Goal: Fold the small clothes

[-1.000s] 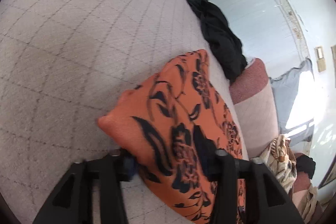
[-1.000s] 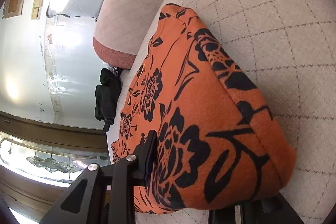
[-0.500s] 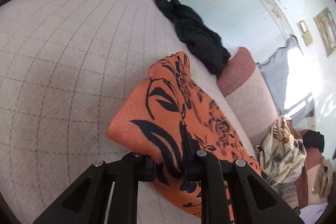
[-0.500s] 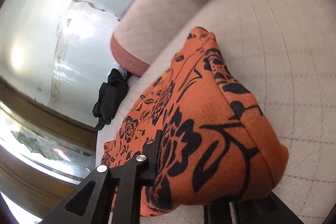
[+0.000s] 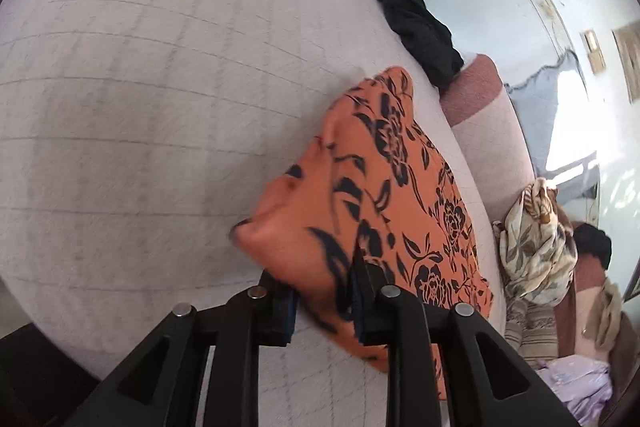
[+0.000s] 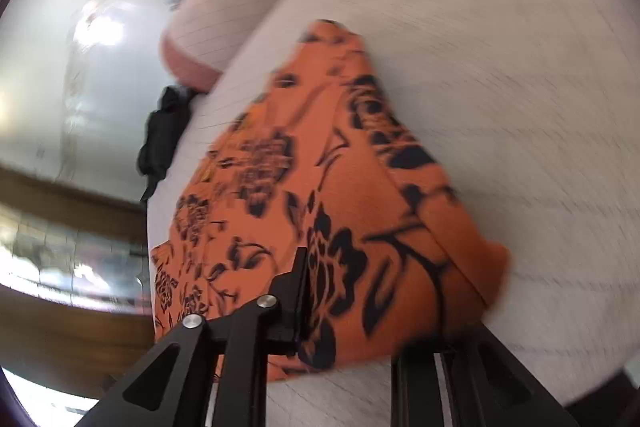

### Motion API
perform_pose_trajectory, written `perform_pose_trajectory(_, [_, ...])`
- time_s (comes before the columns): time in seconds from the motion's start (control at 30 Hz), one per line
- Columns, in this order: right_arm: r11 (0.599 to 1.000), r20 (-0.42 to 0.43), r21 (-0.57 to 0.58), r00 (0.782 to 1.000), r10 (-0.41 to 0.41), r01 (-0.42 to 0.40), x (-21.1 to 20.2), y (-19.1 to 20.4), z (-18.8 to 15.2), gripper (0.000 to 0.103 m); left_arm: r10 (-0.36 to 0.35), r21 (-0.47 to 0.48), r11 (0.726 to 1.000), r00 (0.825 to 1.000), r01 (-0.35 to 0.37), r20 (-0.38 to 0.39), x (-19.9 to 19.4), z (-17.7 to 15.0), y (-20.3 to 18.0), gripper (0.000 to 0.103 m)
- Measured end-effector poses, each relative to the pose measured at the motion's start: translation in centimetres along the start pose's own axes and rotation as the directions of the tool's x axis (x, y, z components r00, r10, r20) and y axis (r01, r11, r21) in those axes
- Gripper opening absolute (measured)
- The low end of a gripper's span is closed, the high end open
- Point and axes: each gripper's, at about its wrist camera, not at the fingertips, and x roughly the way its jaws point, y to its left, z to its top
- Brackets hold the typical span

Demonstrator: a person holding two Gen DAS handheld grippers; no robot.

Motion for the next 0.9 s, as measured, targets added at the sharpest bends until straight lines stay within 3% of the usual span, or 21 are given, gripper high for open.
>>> perform_pose_trajectory(0.07, [0.997, 0.031, 0.069, 0.999, 0.022, -0.024, -1.9, -1.5, 0.2, 0.027, 0.031, 0.016, 0.999, 0.999, -0.031, 0.045, -2.0, 0.1, 0.7, 0.028])
perform_pose_trajectory(0.17, [0.999, 0.127, 0.045, 0.992, -0.005, 0.000, -5.4, -1.5, 0.2, 0.027, 0.107, 0.051, 0.992, 0.980, -0.117, 0.165, -5.3, -0.2, 1.1, 0.027])
perform_pose_trajectory(0.3, [0.980, 0.283, -0.164, 0.957, -0.063, 0.113, -7.5, 3.1, -1.5, 0.029, 0.112, 0.145, 0.977, 0.951, -0.159, 0.287, -8.3, -0.4, -0.8, 0.027])
perform_pose_trajectory(0.4, [0.933, 0.315, -0.326, 0.948, -0.047, 0.154, -6.0, 7.3, -3.6, 0.029, 0.069, 0.283, 0.945, 0.948, -0.162, 0.311, -8.2, -0.9, -3.9, 0.029])
perform_pose_trajectory(0.5, [0.893, 0.321, -0.425, 0.947, -0.007, 0.151, -4.6, 9.5, -5.0, 0.029, 0.075, 0.380, 0.910, 0.966, -0.168, 0.246, -5.1, -1.7, -6.2, 0.034])
perform_pose_trajectory(0.57, [0.880, 0.401, -0.424, 0.915, -0.028, 0.213, -5.2, 9.7, -5.4, 0.029, 0.088, 0.412, 0.896, 0.977, -0.164, 0.196, -2.8, -2.1, -6.7, 0.034])
perform_pose_trajectory(0.63, [0.883, 0.512, -0.390, 0.858, -0.028, 0.261, -7.5, 9.1, -5.1, 0.029, 0.134, 0.425, 0.883, 0.976, -0.197, 0.174, -0.5, -2.6, -6.4, 0.034])
perform_pose_trajectory(0.67, [0.889, 0.554, -0.376, 0.832, -0.012, 0.263, -9.0, 8.7, -4.8, 0.029, 0.156, 0.427, 0.878, 0.973, -0.215, 0.168, 0.7, -2.7, -6.0, 0.034])
perform_pose_trajectory(0.7, [0.900, 0.573, -0.368, 0.819, 0.021, 0.234, -10.4, 8.1, -4.2, 0.029, 0.178, 0.426, 0.874, 0.970, -0.232, 0.163, 1.6, -2.8, -5.6, 0.034])
perform_pose_trajectory(0.73, [0.908, 0.567, -0.365, 0.823, 0.042, 0.205, -11.3, 7.7, -3.6, 0.029, 0.190, 0.422, 0.874, 0.969, -0.240, 0.157, 2.2, -2.9, -5.0, 0.034])
perform_pose_trajectory(0.8, [0.916, 0.522, -0.363, 0.851, 0.049, 0.170, -11.4, 7.3, -2.6, 0.029, 0.196, 0.423, 0.868, 0.962, -0.261, 0.191, 2.2, -3.1, -5.3, 0.035])
perform_pose_trajectory(0.87, [0.921, 0.448, -0.368, 0.892, 0.057, 0.126, -9.7, 7.0, -2.1, 0.029, 0.211, 0.457, 0.845, 0.958, -0.280, 0.196, 2.5, -3.3, -5.9, 0.042])
perform_pose_trajectory(0.9, [0.922, 0.377, -0.367, 0.926, 0.029, 0.120, -7.8, 6.9, -1.9, 0.029, 0.220, 0.472, 0.832, 0.954, -0.292, 0.203, 2.7, -3.4, -6.0, 0.042])
